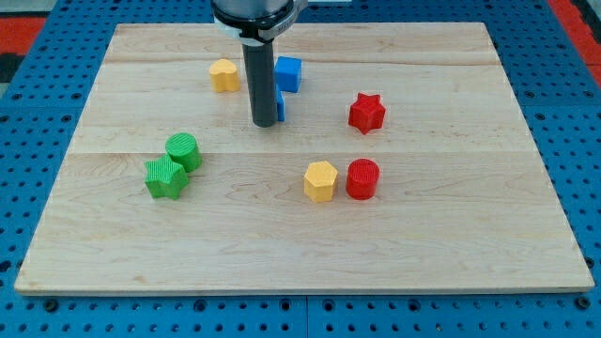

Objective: Slide yellow heart to the center

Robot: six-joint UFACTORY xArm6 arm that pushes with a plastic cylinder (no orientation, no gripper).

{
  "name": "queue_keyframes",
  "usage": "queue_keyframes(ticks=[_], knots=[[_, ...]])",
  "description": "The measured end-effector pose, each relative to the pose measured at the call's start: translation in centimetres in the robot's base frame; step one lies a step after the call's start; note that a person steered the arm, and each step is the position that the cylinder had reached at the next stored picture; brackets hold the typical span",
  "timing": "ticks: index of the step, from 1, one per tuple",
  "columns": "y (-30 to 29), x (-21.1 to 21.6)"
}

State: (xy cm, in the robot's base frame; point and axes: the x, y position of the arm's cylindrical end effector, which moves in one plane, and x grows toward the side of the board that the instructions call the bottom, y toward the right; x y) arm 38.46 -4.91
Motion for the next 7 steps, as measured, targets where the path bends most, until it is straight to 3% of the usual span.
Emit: queue_keyframes(ticks=[4, 7], knots=[[0.1, -3.3], [-6.8, -3.0]])
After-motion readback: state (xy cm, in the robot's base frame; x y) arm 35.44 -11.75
